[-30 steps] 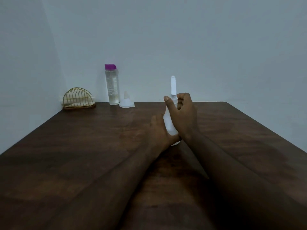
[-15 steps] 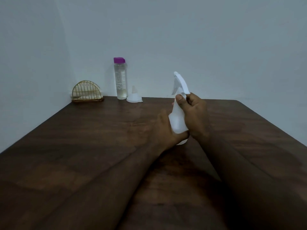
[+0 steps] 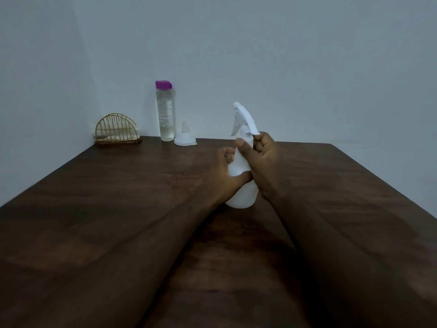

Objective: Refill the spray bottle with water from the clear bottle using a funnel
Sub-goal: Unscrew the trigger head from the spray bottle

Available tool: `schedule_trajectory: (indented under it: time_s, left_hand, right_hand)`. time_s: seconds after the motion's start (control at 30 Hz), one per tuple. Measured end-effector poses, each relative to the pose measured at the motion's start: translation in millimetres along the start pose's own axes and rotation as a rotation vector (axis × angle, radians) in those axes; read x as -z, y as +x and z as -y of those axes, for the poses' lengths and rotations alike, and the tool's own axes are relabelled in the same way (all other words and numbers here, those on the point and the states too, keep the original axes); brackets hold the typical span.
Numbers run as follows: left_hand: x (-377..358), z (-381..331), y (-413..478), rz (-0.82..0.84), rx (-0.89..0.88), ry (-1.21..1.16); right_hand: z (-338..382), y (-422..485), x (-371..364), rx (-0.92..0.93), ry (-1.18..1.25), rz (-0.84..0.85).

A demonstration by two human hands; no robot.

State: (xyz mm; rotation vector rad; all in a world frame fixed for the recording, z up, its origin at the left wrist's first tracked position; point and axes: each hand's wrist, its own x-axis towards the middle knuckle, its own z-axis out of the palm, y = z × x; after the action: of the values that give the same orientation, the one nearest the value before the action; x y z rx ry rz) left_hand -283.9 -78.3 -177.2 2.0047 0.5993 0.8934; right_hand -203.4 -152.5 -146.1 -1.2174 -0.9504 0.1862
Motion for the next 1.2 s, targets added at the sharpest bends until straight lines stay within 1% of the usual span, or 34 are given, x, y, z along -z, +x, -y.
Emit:
schedule_trajectory:
  time_s: [0.03,0.17,0.3,0.4,0.47,0.53,0.6,0.67,0.8,0.87,0.93,1.0,1.07,1.2]
  left_hand:
    - [-1.5,-1.5,3.2,-0.03,-0.007,-0.021]
    - [-2.9,-8.1,13.5,-0.076,-0.044,-0.082]
    - [-3.7,-11.7,22.5,-0.111,-0.106,-0.118]
    - [-6.5,-6.7,25.5,-0.154,-0.09,-0.137]
    - [-5.2,-8.9,23.4,-0.15,-0.095,-0.132]
    - [-4.5,-10.4,23.6,-0.127,-0.101,-0.116]
    - [-4.2,-9.2,24.4,-0.096,-0.122,-0.104]
    - [-3.8,-7.0,26.1,-0.095,-0.116,-0.11]
    - [-4.6,-4.8,23.9,-0.147,-0.133,-0.141]
    - [-5.9,-6.2,23.2,-0.159,-0.151,-0.143]
    - [-6.5,-9.6,22.0,-0.132,-0.1,-0.201]
    - [-7.0,-10.9,22.0,-0.143,-0.076,-0.25]
    - [-8.0,-7.7,22.9,-0.159,-0.097,-0.21]
    - [-5.4,-2.5,16.8,-0.163,-0.133,-0.163]
  right_hand:
    - [0.1,-0.4,-0.9,0.005,0.015,-0.004]
    - [5.8,-0.9,-2.8,0.024,-0.057,-0.031]
    - [9.5,-3.6,0.3,0.019,-0.017,0.036]
    - [13.2,-4.0,0.5,0.026,-0.027,0.082]
    - [14.1,-1.6,2.0,0.023,-0.036,0.101]
    - [12.3,3.7,7.6,-0.031,-0.006,0.133]
    - [9.3,8.4,14.1,-0.101,0.052,0.209]
    - [5.0,10.8,16.9,-0.13,0.086,0.261]
    - [0.8,4.0,9.0,-0.101,0.106,0.21]
    - [1.2,-1.7,2.1,-0.064,0.101,0.139]
    - [1.9,-6.3,-5.4,-0.044,0.1,0.04]
    - [0.7,-7.2,-9.8,-0.028,0.056,-0.031]
    - [0.9,-7.7,-9.9,-0.019,0.039,-0.03]
    - [2.0,-9.7,-7.5,-0.023,0.081,0.047]
